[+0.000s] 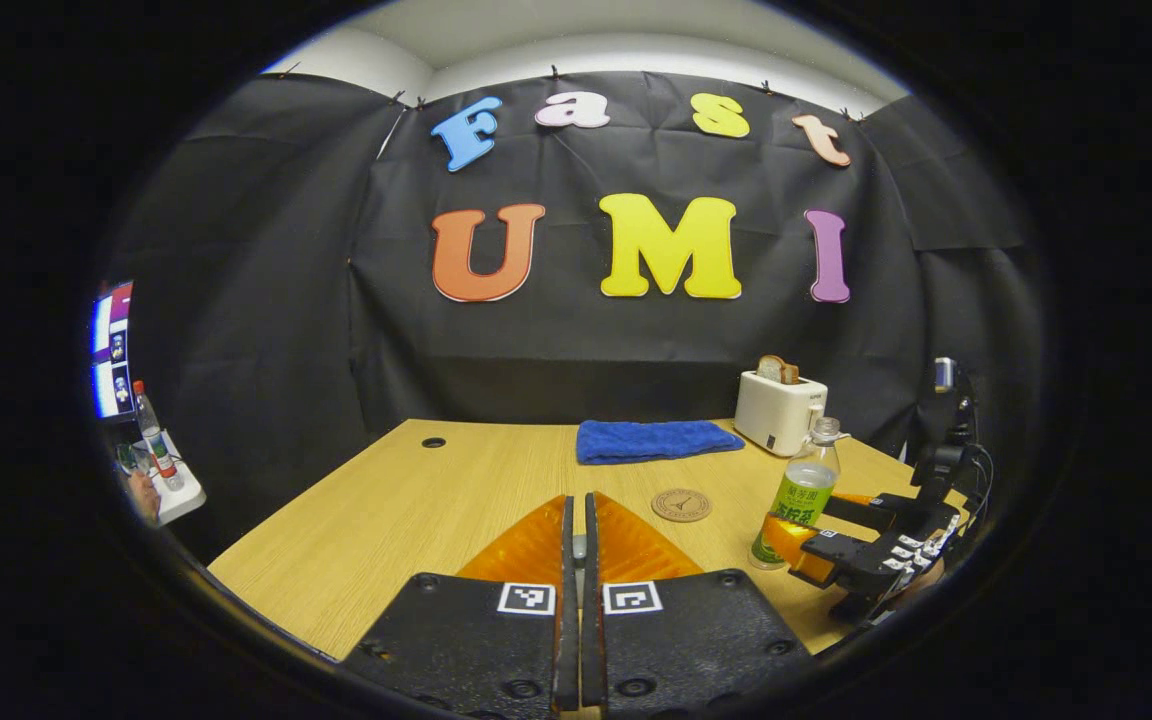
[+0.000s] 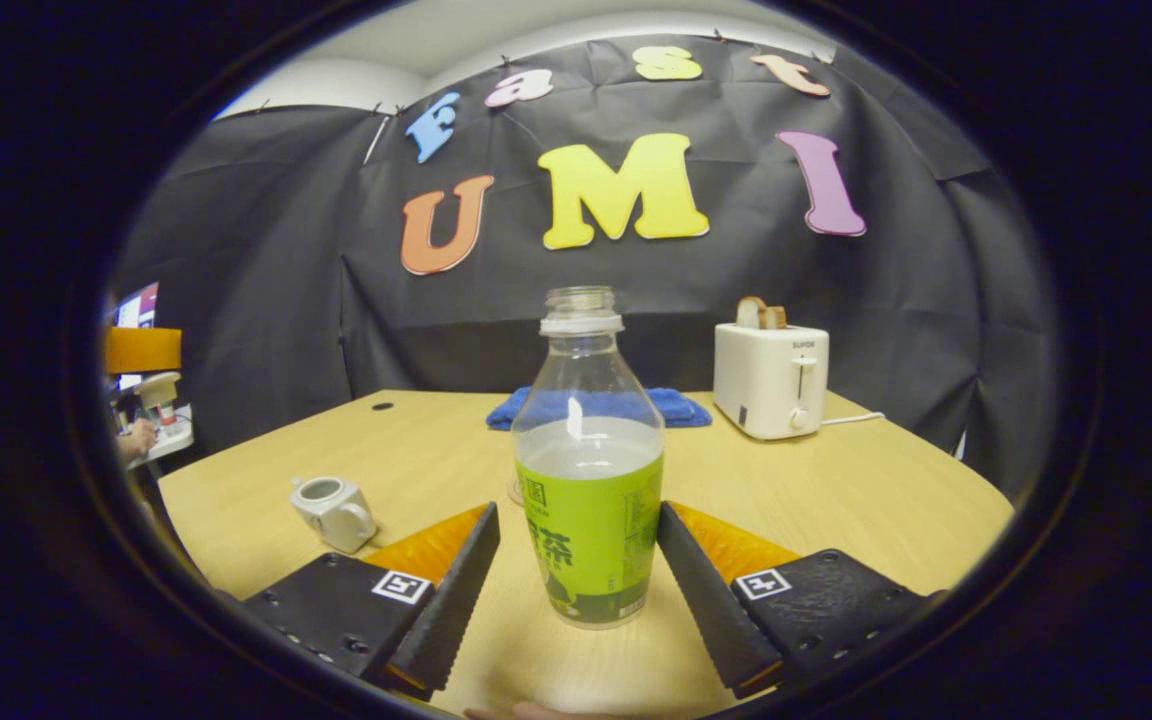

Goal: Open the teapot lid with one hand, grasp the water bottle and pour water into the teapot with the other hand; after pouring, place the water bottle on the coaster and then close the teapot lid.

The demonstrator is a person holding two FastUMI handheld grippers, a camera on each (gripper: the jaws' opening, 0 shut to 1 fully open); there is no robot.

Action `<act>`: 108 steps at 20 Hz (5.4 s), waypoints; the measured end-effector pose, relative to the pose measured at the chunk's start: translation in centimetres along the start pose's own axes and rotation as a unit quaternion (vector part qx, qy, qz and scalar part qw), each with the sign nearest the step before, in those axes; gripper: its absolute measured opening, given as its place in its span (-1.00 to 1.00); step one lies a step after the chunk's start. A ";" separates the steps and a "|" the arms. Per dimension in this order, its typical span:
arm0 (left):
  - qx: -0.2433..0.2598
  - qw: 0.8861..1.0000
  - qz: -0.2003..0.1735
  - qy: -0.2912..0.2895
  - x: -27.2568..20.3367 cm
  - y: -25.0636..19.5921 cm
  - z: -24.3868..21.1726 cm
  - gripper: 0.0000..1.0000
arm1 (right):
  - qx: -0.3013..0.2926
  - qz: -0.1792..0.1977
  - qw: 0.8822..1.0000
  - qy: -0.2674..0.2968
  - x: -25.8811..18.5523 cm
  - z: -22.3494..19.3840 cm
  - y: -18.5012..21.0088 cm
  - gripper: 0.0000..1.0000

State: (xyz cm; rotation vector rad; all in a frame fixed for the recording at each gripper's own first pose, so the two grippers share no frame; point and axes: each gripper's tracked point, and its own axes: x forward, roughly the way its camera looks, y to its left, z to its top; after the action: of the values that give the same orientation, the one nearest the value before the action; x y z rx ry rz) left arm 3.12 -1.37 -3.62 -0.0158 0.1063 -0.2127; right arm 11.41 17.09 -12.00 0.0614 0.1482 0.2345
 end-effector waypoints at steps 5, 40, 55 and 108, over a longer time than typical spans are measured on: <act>-0.020 1.000 -0.001 -0.005 -0.7 1.8 0.7 -0.93 | -0.007 -0.010 1.000 0.001 0.0 0.4 0.8 0.48; -0.031 0.999 0.019 -0.041 -4.3 9.2 2.6 -0.93 | -0.684 -0.144 0.716 -0.003 3.5 3.0 9.5 0.48; -0.027 0.999 0.013 -0.041 -4.2 8.7 2.6 -0.93 | -0.805 -0.168 0.567 -0.049 2.5 4.6 10.9 0.49; 0.004 1.000 0.013 -0.012 -3.2 8.0 0.6 -0.93 | -0.823 -0.194 0.520 -0.122 1.4 7.7 13.1 0.45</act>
State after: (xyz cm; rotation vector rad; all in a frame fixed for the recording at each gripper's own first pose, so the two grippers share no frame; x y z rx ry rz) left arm 1.80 7.13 -2.87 -0.0096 0.0814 -0.1875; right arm 11.00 29.83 -3.56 -1.8739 -0.4057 -0.1736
